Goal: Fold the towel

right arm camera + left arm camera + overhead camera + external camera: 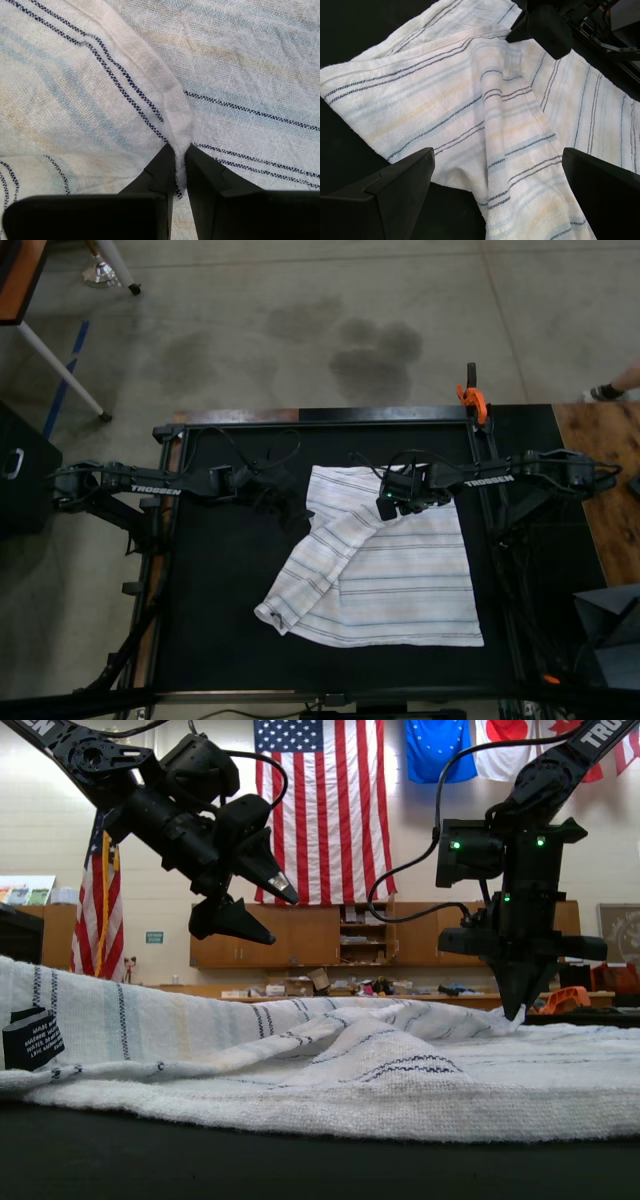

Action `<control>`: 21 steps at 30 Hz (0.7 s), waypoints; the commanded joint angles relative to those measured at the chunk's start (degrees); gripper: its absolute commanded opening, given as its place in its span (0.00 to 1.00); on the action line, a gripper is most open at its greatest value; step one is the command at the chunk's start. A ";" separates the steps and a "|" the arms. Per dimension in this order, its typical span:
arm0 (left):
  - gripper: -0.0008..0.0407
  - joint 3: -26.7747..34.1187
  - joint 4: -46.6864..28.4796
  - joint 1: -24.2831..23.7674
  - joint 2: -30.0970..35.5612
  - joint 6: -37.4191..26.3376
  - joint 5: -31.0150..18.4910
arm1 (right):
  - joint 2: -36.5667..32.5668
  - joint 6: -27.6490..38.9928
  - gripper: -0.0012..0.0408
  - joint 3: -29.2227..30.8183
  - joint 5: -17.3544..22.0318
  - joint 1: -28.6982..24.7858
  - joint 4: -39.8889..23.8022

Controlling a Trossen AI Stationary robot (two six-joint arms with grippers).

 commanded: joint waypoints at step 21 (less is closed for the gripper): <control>0.87 0.00 -0.15 0.00 0.00 0.00 0.04 | -0.15 -9.94 0.07 12.35 5.01 -7.67 -13.35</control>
